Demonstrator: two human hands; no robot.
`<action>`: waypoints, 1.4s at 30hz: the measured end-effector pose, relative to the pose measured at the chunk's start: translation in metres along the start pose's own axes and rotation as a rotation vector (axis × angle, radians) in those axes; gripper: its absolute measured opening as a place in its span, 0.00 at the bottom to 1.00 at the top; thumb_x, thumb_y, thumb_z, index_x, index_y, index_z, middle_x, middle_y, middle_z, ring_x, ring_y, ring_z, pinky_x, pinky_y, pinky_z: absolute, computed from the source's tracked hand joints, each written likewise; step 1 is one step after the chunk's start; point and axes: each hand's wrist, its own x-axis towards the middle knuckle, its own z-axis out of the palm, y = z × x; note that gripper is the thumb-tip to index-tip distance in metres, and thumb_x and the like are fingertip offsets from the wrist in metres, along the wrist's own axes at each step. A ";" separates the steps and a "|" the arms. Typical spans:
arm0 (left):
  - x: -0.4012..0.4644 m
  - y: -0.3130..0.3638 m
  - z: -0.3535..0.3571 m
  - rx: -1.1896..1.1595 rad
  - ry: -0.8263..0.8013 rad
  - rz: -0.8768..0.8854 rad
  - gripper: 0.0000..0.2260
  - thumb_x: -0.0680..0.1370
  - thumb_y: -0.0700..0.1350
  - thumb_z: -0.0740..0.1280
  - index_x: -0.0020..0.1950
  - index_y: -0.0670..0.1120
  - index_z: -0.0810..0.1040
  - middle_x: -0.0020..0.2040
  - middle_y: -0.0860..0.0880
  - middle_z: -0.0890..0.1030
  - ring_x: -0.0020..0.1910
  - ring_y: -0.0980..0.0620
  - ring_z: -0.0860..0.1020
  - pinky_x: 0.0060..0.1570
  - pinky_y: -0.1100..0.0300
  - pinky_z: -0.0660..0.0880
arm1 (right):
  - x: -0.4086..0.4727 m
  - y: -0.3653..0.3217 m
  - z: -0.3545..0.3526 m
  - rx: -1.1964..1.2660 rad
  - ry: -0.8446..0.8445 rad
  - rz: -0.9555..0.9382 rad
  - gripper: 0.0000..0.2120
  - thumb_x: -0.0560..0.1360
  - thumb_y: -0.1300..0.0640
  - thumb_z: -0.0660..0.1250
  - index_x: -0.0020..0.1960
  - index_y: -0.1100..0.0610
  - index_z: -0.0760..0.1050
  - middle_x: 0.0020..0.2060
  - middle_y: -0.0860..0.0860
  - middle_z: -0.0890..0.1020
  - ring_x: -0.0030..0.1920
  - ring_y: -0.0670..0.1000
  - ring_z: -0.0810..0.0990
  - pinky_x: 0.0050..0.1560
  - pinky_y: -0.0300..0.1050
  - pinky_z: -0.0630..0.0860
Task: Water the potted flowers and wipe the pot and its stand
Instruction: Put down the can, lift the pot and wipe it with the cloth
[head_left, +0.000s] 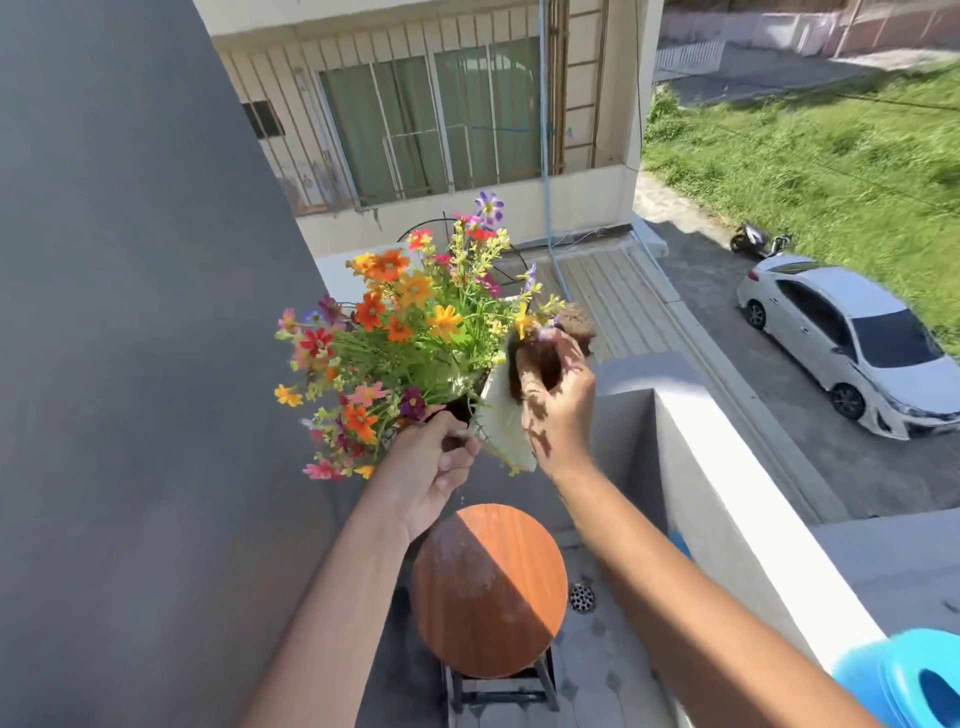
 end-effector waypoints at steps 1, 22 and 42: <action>0.002 0.002 0.000 -0.029 0.010 0.001 0.10 0.79 0.37 0.58 0.38 0.44 0.66 0.31 0.46 0.71 0.19 0.58 0.61 0.15 0.68 0.56 | -0.014 -0.001 0.000 -0.027 -0.038 -0.024 0.14 0.74 0.67 0.68 0.59 0.63 0.78 0.56 0.55 0.82 0.57 0.50 0.80 0.62 0.45 0.74; 0.005 0.010 -0.003 0.043 0.050 0.060 0.09 0.79 0.37 0.57 0.39 0.42 0.68 0.31 0.45 0.72 0.19 0.58 0.62 0.16 0.67 0.54 | -0.077 0.013 -0.027 -0.152 -0.269 -0.186 0.10 0.77 0.68 0.67 0.54 0.58 0.82 0.55 0.43 0.82 0.61 0.43 0.78 0.64 0.42 0.72; -0.009 0.010 -0.004 0.098 0.072 0.096 0.10 0.80 0.37 0.56 0.39 0.43 0.67 0.33 0.43 0.71 0.18 0.57 0.61 0.15 0.67 0.55 | -0.064 -0.004 -0.011 0.010 -0.038 0.363 0.09 0.77 0.64 0.69 0.54 0.53 0.78 0.44 0.49 0.84 0.41 0.35 0.82 0.46 0.30 0.78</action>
